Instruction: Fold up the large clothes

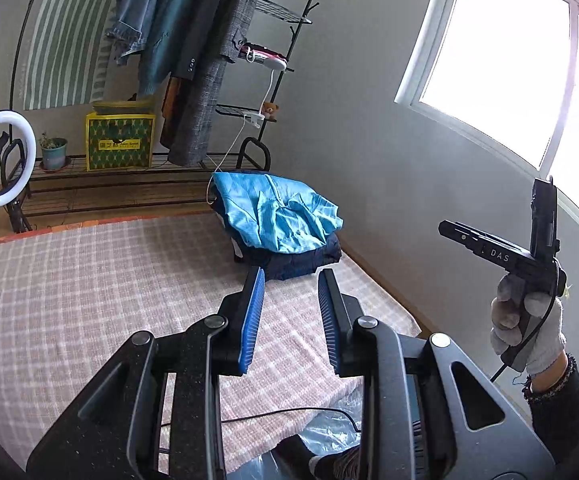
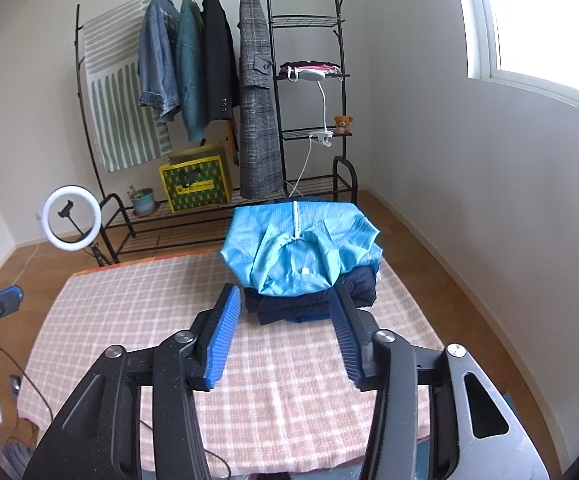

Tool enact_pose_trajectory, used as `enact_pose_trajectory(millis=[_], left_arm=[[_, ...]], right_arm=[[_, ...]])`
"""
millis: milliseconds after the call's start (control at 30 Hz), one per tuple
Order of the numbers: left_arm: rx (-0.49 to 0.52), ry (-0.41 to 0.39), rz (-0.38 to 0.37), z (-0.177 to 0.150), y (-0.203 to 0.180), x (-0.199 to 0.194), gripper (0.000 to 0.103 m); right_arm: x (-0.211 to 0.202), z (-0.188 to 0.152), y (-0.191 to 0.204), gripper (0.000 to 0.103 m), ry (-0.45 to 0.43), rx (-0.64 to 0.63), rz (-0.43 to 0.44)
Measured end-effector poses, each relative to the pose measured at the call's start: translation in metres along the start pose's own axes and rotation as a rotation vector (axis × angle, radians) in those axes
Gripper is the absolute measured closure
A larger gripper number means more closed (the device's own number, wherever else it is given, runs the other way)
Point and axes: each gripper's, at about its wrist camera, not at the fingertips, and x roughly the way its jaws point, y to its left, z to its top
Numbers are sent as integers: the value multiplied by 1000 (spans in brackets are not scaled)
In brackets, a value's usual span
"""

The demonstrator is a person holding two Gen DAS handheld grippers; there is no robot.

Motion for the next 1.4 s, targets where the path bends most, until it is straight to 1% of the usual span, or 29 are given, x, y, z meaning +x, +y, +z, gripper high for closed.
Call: enact_pose_trajectory(millis=[100,200,267,333,400,467,500,533,567,600,633,667,733,800,833,867,1000,1133,1233,1300,1400], left_arm=[[11,-4,15,-12,-2,-8,76],[16,4,11,-21,-3,-15,76],[29,7,16,-26,-6,-19,71],[29,11,12,-29,-7,-20,68],[34,9,15,-32,-9,-20,68],[43,5,18,-37,-10,-21,66],[47,4,23,-41,-11,-20,63],[49,2,23,-43,-11,-18,57],[49,1,23,-44,-11,-16,53],[46,-1,26,-47,-11,-13,53],[50,-4,31,-49,-10,-10,51],[57,-3,36,-51,-10,-7,48],[68,-6,50,-56,-9,0,43],[79,-9,60,-60,-7,7,39],[83,-9,63,-61,-5,10,36],[86,-11,67,-64,-4,13,33],[79,-21,83,-70,6,27,28],[69,-28,106,-77,20,41,21],[69,-23,132,-82,28,52,17],[88,0,152,-85,29,59,16],[129,5,170,-88,28,64,16]], right_arm=[[-3,-14,9,53,-8,-4,-9],[-3,-26,17,53,-11,-13,-18],[-5,-32,24,51,-17,-28,-21],[-7,-39,28,42,-21,-32,-16],[-5,-43,31,42,-24,-27,-2],[-6,-48,36,42,-38,-43,-15],[-5,-50,40,42,-47,-56,-28],[-4,-53,43,41,-53,-65,-38],[-3,-55,46,40,-56,-67,-41],[-3,-58,48,37,-58,-66,-36],[-3,-60,50,36,-62,-63,-33],[-2,-61,52,35,-66,-63,-36],[2,-63,57,29,-75,-73,-52],[6,-66,61,25,-93,-74,-68],[7,-67,63,24,-100,-74,-71],[9,-68,65,23,-105,-74,-73],[23,-73,72,21,-113,-67,-89],[42,-79,73,20,-91,-45,-81],[55,-85,73,20,-79,-31,-92],[62,-88,72,20,-70,-28,-101],[70,-92,72,20,-61,-28,-107]])
